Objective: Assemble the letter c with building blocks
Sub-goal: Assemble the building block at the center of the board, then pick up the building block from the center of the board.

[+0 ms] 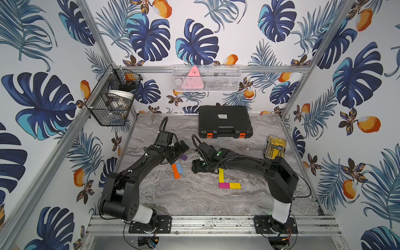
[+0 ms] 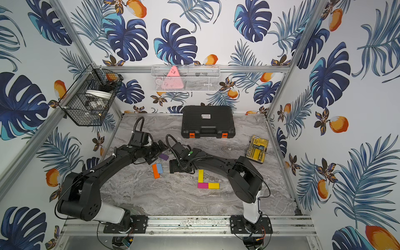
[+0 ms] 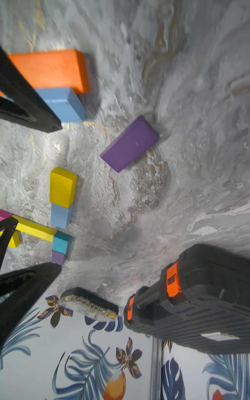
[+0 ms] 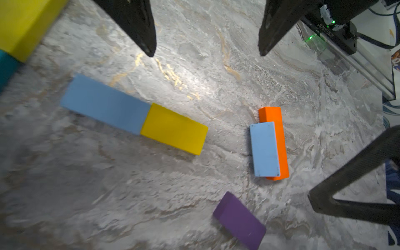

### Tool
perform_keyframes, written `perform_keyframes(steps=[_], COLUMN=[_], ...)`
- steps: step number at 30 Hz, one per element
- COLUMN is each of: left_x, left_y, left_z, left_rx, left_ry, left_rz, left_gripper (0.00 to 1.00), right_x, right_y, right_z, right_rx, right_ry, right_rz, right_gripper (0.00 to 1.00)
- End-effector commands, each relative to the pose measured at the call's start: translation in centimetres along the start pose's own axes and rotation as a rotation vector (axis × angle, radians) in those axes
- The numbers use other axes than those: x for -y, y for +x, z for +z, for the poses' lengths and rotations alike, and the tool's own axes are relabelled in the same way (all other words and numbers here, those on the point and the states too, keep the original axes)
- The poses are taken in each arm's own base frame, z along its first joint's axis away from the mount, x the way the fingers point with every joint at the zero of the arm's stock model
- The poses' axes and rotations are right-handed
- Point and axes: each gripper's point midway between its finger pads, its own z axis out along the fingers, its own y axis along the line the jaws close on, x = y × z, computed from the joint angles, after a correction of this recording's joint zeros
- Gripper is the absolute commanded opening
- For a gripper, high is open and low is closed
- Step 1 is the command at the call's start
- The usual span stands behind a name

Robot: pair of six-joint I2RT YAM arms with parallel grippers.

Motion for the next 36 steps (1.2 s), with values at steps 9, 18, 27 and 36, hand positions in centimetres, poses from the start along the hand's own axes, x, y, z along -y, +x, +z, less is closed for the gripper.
perform_keyframes(steps=[9, 18, 27, 36], left_x=[-7.4, -9.2, -10.3, -12.5], left_y=[-2.2, -5.6, -6.5, -7.7], left_z=[-4.1, -4.7, -4.4, -5.1], left_rx=[0.081, 0.101, 0.103, 0.157], left_ry=[-0.25, -0.175, -0.127, -0.123], left_rz=[-0.065, -0.203, -0.296, -0.426], left_gripper=[0.99, 0.99, 0.99, 0.99], right_x=[-6.7, -7.6, -7.6, -5.8], right_y=[3.0, 3.5, 2.8, 1.6], right_z=[4.7, 7.8, 10.6, 11.6], right_rx=[-0.093, -0.122, -0.121, -0.035], right_ry=[-0.095, -0.056, 0.036, 0.264], right_rz=[-0.068, -0.092, -0.104, -0.167], right_gripper=[0.76, 0.76, 0.75, 0.71])
